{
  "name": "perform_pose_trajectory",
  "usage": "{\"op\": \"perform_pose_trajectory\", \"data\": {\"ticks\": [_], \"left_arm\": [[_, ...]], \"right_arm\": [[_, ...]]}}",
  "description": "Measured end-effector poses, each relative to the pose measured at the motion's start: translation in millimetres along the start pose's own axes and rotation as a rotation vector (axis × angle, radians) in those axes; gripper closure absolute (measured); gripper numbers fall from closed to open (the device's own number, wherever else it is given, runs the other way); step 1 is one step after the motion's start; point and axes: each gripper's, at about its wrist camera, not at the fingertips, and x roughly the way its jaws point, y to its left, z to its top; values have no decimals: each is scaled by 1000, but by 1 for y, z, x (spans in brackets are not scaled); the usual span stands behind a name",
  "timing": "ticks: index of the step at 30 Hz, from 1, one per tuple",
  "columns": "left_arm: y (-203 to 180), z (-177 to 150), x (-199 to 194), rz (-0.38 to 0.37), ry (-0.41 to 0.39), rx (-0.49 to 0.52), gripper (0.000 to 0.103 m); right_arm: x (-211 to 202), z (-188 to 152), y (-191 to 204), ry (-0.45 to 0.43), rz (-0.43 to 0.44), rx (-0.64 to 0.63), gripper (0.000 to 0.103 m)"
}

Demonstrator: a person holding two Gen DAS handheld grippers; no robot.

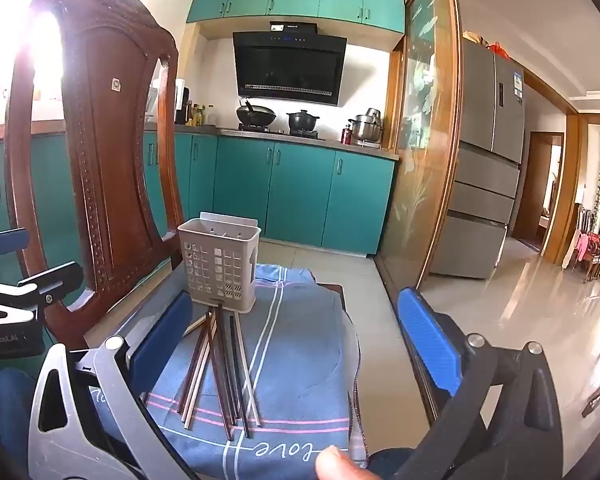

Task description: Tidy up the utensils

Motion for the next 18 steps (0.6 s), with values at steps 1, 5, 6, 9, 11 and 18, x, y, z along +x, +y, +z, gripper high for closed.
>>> {"op": "perform_pose_trajectory", "data": {"ticks": [1, 5, 6, 9, 11, 18], "left_arm": [[0, 0, 0, -1, 0, -2, 3], [4, 1, 2, -2, 4, -9, 3], [0, 0, 0, 3, -3, 6, 3], [-1, -1, 1, 2, -2, 4, 3], [-1, 0, 1, 1, -2, 5, 3], [-1, -1, -2, 5, -2, 8, 3]], "right_arm": [[0, 0, 0, 3, 0, 0, 2], [-1, 0, 0, -9, -2, -2, 2], [-1, -1, 0, -10, -2, -1, 2], [0, -2, 2, -12, -6, -2, 2], [0, 1, 7, -10, -8, -11, 2], [-5, 3, 1, -14, 0, -3, 2]]}}
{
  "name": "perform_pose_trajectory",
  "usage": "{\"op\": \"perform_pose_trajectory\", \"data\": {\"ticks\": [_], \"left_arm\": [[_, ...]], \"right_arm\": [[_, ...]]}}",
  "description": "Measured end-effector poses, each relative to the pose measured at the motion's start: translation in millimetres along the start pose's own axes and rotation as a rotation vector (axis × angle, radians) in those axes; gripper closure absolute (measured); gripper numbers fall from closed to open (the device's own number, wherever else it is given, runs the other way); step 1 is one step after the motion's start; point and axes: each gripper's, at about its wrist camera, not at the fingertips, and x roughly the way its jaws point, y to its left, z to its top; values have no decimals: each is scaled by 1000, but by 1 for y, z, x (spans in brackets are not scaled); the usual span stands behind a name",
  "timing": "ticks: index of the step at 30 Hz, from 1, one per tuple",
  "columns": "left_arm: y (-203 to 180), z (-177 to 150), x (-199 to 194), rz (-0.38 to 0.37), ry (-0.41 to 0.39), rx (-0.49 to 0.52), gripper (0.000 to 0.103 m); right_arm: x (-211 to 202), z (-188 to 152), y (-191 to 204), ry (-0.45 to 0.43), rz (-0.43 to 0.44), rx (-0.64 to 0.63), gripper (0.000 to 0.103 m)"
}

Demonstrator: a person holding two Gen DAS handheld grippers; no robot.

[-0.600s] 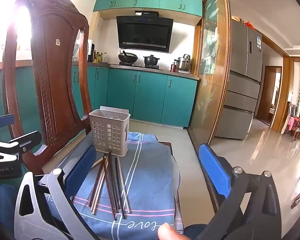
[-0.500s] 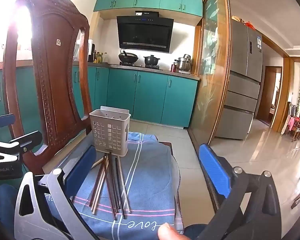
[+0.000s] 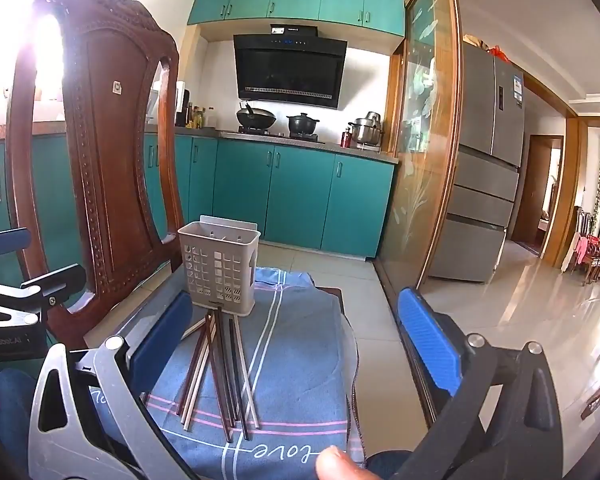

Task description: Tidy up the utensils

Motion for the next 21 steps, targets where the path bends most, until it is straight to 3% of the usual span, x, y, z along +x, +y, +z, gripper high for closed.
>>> {"op": "perform_pose_trajectory", "data": {"ticks": [21], "left_arm": [[-3, 1, 0, -1, 7, 4, 3]], "right_arm": [[-4, 3, -1, -10, 2, 1, 2]]}}
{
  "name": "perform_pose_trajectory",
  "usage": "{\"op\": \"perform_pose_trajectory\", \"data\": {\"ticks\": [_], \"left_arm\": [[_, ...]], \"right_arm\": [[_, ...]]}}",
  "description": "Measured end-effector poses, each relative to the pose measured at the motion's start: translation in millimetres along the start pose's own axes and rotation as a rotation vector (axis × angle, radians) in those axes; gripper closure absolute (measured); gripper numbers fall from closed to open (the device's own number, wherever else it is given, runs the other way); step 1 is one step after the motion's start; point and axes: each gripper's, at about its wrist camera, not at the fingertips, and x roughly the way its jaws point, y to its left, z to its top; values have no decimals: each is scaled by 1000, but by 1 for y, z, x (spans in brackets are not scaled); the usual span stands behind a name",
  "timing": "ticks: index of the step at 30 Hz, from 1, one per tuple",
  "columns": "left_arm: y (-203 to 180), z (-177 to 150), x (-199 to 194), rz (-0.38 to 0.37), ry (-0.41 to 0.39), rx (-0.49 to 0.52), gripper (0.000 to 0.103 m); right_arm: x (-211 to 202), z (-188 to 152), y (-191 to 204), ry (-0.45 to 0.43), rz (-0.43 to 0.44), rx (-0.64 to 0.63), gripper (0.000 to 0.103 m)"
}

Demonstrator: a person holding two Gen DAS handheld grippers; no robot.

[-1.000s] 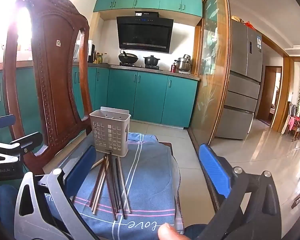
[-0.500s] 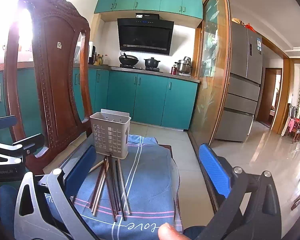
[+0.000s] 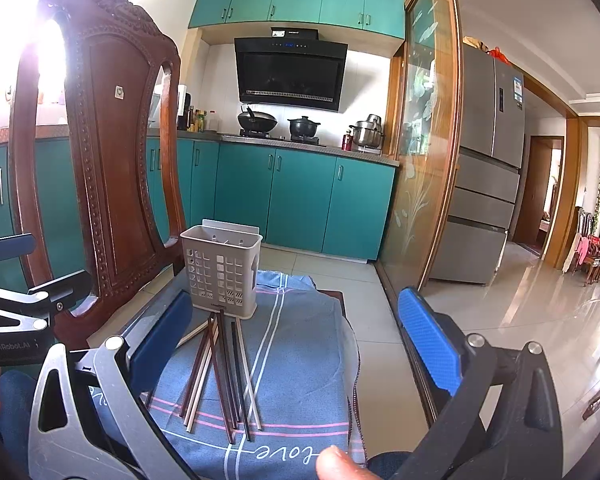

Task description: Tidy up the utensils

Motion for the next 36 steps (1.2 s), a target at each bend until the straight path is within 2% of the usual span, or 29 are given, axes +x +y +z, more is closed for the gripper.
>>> {"op": "perform_pose_trajectory", "data": {"ticks": [36], "left_arm": [[2, 4, 6, -2, 15, 1, 3]], "right_arm": [[5, -1, -5, 7, -7, 3, 2]]}}
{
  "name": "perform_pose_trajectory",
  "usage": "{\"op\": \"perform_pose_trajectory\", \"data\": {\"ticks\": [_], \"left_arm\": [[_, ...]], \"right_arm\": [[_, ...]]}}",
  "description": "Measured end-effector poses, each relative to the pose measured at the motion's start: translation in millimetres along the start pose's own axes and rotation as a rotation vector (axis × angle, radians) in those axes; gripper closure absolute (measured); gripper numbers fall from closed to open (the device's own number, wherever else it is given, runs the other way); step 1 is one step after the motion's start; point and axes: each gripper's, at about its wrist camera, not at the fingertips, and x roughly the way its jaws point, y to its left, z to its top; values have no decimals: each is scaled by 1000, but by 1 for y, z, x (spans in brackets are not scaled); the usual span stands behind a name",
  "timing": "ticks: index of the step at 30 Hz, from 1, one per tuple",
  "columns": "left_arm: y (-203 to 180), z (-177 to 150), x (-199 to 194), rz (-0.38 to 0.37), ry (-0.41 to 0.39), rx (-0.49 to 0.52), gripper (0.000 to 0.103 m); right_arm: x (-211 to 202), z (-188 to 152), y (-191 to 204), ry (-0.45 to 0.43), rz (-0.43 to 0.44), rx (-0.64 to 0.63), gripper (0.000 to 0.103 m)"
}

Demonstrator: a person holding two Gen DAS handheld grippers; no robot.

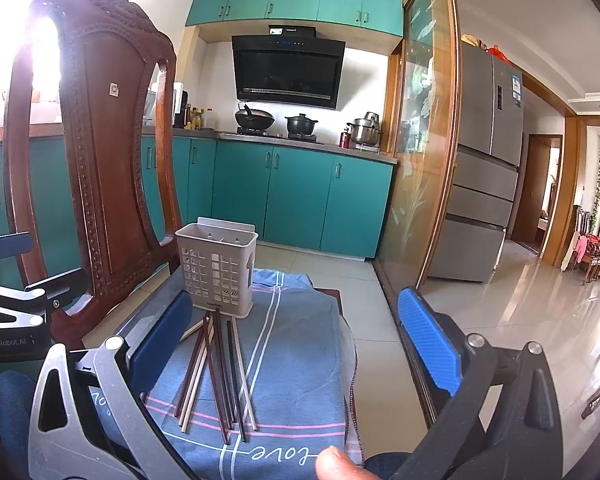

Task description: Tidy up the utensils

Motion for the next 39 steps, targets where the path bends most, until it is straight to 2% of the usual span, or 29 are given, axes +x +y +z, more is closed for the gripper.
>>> {"op": "perform_pose_trajectory", "data": {"ticks": [17, 30, 39], "left_arm": [[0, -1, 1, 8, -3, -4, 3], [13, 0, -9, 28, -11, 3, 3], [19, 11, -10, 36, -5, 11, 3]], "right_arm": [[-2, 1, 0, -7, -7, -4, 2], [-10, 2, 1, -19, -18, 21, 2], [-8, 16, 5, -38, -19, 21, 2]]}}
